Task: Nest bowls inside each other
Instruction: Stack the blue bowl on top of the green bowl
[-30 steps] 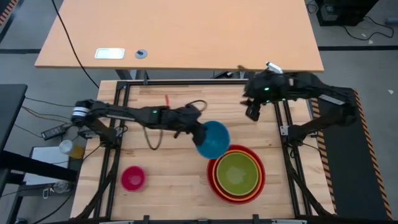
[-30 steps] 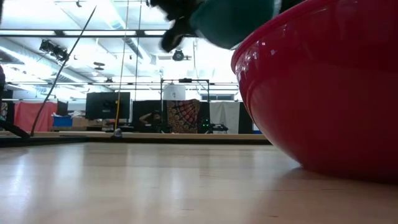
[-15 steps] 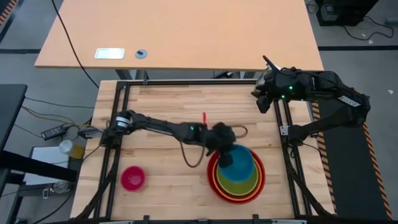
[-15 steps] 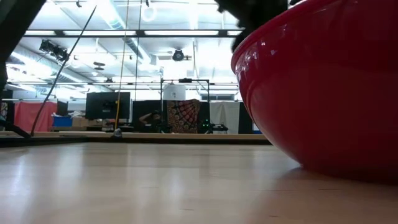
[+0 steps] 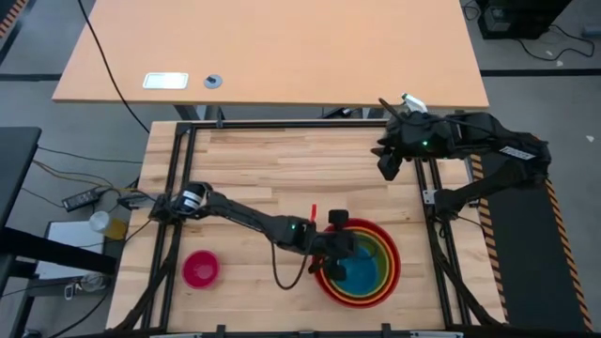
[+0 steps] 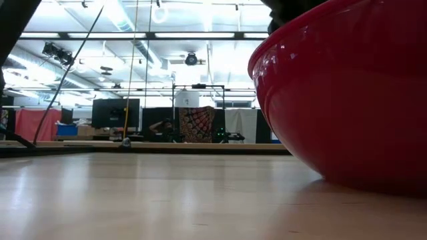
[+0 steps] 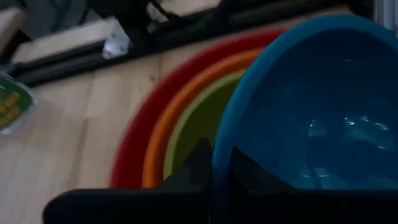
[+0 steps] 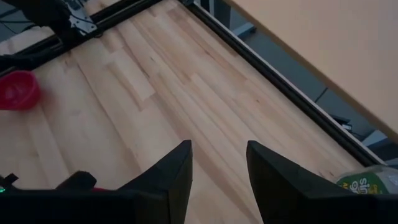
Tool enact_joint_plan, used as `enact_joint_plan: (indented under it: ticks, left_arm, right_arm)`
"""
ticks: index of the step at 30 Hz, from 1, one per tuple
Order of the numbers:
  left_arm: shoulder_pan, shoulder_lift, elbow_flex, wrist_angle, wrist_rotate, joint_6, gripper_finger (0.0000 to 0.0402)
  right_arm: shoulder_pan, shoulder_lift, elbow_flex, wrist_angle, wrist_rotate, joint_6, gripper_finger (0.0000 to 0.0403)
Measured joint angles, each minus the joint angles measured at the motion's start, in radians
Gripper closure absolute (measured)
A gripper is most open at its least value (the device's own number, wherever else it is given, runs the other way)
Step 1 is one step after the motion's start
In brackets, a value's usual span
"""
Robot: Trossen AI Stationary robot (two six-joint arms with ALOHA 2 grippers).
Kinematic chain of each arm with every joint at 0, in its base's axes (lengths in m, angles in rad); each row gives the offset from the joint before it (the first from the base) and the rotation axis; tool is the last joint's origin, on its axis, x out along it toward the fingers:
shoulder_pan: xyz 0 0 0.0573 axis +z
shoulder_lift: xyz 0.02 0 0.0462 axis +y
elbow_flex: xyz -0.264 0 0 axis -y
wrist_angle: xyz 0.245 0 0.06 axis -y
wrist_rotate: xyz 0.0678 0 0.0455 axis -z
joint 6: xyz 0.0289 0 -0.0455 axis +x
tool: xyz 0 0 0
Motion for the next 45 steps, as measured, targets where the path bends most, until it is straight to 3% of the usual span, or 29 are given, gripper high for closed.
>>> enact_joint_plan:
  ticks: [4,12,16,24,36,45]
  left_arm:
    - [-0.001,0.005,0.000,0.001,0.000,-0.005,0.0345]
    - [0.000,-0.001,-0.001,-0.014,-0.003,-0.010,0.0234]
    - [0.009,-0.045,-0.001,-0.034,-0.003,-0.039,0.0203]
    - [0.052,-0.101,-0.005,-0.269,-0.004,-0.094,0.0215]
    - [0.018,-0.107,-0.081,-0.074,0.019,-0.103,0.0244]
    - [0.058,-0.043,-0.084,-0.219,0.027,-0.104,0.0244]
  right_arm:
    - [0.001,0.012,0.000,0.001,0.004,0.000,0.0244]
    - [0.001,0.031,0.000,0.003,0.005,0.000,0.0244]
    - [0.001,0.031,0.000,0.003,0.023,0.008,0.0244]
    - [0.001,0.031,0.000,0.003,0.073,0.009,0.0244]
    - [0.001,0.031,0.000,0.000,0.079,0.031,0.0244]
    - [0.001,0.031,0.000,0.008,0.080,0.024,0.0243]
